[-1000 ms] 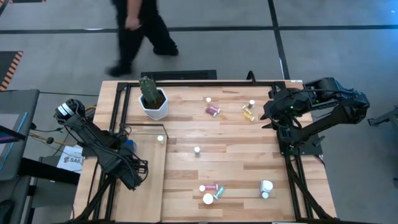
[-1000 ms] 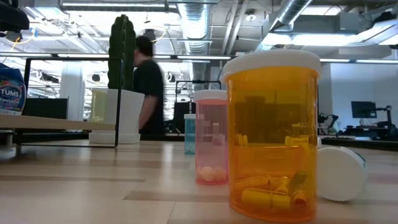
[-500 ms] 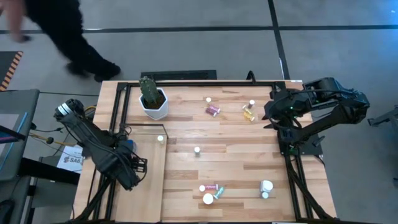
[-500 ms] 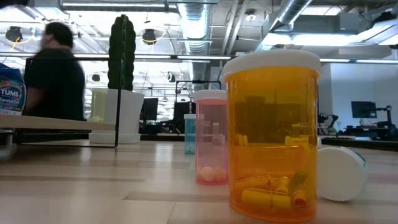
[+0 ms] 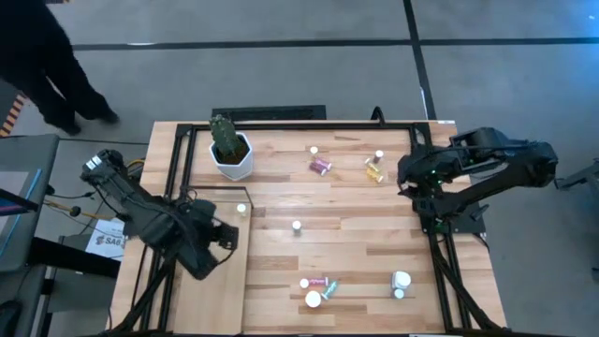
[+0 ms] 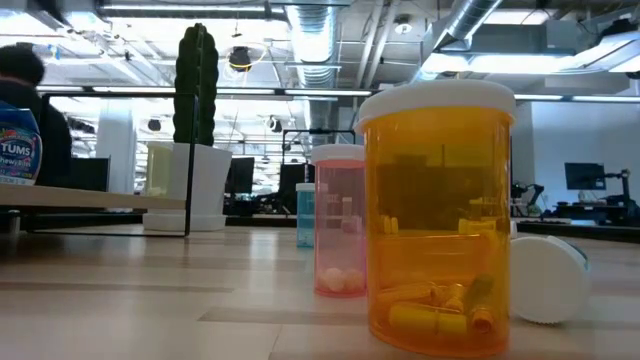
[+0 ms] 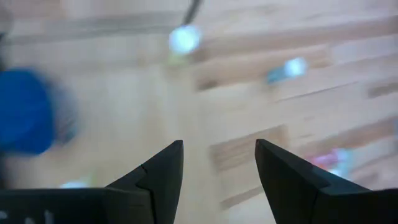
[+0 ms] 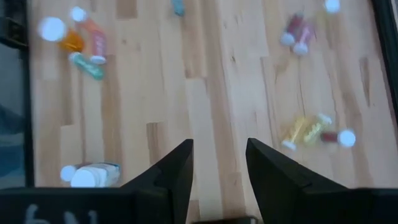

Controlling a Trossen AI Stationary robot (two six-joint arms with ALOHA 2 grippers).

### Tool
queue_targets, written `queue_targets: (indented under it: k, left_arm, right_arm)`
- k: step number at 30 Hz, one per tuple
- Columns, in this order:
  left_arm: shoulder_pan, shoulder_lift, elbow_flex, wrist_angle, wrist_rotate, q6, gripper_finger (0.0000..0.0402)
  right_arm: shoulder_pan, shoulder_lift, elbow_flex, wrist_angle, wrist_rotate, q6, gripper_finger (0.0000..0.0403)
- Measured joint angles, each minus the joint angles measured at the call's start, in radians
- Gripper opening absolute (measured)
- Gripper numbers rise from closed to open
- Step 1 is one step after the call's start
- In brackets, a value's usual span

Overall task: Pick and place medicine bottles onto shelf by color
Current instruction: Put the light blue pill bottle on the shelf

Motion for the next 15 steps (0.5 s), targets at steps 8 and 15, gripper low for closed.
queue_targets:
  k: [8, 15]
  left_arm:
    - [0.197, 0.037, 0.017, 0.386, -0.014, 0.559, 0.0185]
    - [0.340, 0.117, 0.017, 0.686, 0.124, 1.008, 0.0185]
  right_arm:
    - [0.003, -0.095, -0.256, 0.133, -0.002, 0.184, 0.0167]
    - [0.036, -0.112, -0.349, 0.209, -0.004, 0.276, 0.0164]
